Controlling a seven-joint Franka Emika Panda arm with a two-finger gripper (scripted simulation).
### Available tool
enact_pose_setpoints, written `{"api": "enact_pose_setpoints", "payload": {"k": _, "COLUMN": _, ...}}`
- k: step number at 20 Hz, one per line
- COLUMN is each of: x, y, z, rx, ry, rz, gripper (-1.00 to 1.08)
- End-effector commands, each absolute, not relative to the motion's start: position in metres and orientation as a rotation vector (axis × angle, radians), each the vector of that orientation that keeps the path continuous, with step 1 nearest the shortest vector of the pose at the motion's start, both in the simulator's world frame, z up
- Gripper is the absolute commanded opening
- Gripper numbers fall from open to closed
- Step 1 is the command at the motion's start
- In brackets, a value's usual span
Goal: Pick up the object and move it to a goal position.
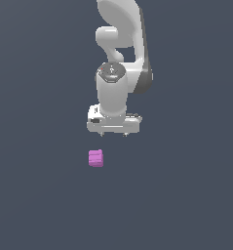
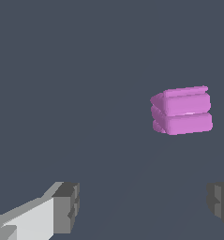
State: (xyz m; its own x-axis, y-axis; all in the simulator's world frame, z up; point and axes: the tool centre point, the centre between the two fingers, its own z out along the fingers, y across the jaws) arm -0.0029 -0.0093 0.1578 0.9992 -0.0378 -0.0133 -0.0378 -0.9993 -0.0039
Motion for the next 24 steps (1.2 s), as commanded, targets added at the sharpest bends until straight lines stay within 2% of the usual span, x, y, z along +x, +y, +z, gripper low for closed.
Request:
{"api": "enact_pose_setpoints", "payload": {"k": 1, "x": -0.003, "y": -0.009, "z": 0.158, "rx": -3.137, "ry": 0.059, "rz": 0.021, "gripper": 1.00}}
{"api": "enact_pose_setpoints", "payload": {"k": 11, "x": 0.004, "y": -0.022, "z": 0.174, "rx": -3.163, "ry": 0.008, "rz": -0.024, "gripper": 1.00}}
{"api": "enact_pose_setpoints", "payload": {"k": 24, "x": 0.017, "y": -0.036, "z": 0.156, "rx": -3.159, "ry": -0.016, "rz": -0.016, "gripper": 1.00}}
